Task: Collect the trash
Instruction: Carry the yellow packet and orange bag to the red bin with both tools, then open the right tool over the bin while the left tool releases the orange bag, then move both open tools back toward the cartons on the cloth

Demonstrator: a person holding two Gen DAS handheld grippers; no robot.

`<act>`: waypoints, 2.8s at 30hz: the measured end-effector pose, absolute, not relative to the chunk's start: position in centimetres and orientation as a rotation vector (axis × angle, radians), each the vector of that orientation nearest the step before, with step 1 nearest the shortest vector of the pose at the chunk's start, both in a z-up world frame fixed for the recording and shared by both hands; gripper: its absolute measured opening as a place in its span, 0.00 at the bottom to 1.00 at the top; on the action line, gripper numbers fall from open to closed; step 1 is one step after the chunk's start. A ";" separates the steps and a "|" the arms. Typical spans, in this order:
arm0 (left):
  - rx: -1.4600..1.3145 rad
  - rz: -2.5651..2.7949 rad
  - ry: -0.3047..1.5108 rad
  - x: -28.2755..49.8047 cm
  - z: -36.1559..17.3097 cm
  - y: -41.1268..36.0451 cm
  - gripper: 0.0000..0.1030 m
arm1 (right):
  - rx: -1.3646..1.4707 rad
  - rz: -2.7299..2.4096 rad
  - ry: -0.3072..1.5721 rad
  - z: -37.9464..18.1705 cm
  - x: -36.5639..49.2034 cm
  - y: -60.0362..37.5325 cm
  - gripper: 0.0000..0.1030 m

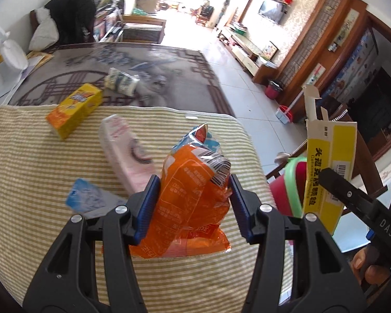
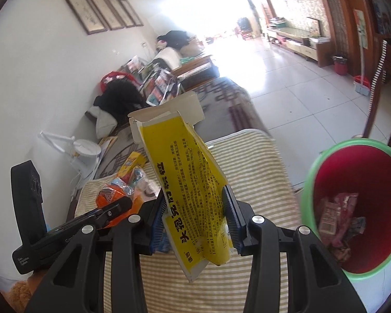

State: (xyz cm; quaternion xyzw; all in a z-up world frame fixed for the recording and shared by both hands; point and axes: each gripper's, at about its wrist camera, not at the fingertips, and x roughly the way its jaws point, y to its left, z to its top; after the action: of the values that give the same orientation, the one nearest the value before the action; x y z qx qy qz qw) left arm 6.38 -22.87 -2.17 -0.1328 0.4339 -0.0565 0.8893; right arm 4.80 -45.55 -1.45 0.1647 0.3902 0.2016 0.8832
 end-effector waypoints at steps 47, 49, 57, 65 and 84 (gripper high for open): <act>-0.024 -0.545 1.034 11.0 -5.1 -45.6 0.50 | 0.463 -0.102 0.831 -5.9 4.0 -67.6 0.56; 0.005 -0.578 1.038 11.2 -5.6 -47.1 0.50 | 0.471 -0.132 0.827 -5.8 3.3 -68.3 0.56; 0.014 -0.613 1.029 11.1 -5.4 -48.2 0.61 | 0.479 -0.182 0.826 -5.6 1.3 -69.0 0.56; -0.064 -0.526 0.966 10.4 -3.0 -42.9 0.64 | 0.455 -0.135 0.823 -5.0 1.6 -66.2 0.56; -0.528 0.048 0.982 6.0 -6.6 -14.5 0.68 | 0.292 0.105 0.908 -5.0 4.6 -49.2 0.57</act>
State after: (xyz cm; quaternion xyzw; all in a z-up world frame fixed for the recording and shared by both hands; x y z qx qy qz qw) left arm 6.02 -14.50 -6.64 -0.2506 0.4659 0.0226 0.8483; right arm 4.56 -49.24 -5.00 0.1403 0.4366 0.0507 0.8872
